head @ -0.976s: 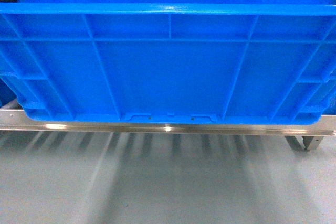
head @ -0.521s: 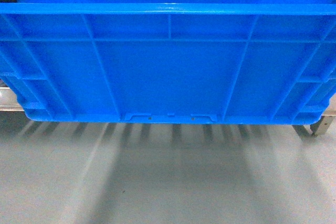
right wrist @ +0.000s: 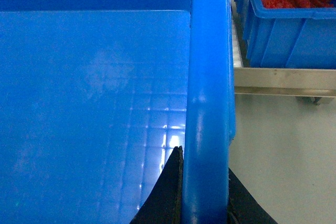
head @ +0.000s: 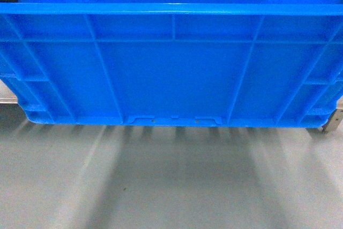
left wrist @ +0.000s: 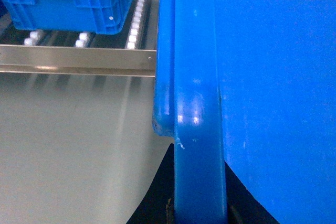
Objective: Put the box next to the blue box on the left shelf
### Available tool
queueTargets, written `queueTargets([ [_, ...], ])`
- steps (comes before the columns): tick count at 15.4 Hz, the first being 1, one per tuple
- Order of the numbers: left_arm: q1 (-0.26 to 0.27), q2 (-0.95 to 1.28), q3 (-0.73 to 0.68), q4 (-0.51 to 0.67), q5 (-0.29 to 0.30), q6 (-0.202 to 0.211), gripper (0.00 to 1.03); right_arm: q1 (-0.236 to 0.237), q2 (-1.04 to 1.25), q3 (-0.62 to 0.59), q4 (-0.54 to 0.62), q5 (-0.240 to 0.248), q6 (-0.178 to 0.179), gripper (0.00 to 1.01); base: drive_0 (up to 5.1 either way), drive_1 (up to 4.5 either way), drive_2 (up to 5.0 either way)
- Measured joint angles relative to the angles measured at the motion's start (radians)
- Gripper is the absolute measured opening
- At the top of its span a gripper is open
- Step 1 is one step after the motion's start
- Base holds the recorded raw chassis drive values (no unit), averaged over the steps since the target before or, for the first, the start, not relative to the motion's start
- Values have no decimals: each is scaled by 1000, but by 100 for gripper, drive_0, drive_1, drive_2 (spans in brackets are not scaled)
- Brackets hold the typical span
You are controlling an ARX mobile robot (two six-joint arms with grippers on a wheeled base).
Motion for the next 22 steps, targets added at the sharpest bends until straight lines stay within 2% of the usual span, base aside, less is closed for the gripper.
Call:
queueTargets([
  [9,0,0,-3,1,0,-1,6,0,0,-1,0,-1,0,8,0,0,0],
  [22,0,-2,-3,-2,0,-3,6,0,-1,-1,0,-2,-1,8,9,442,-424],
])
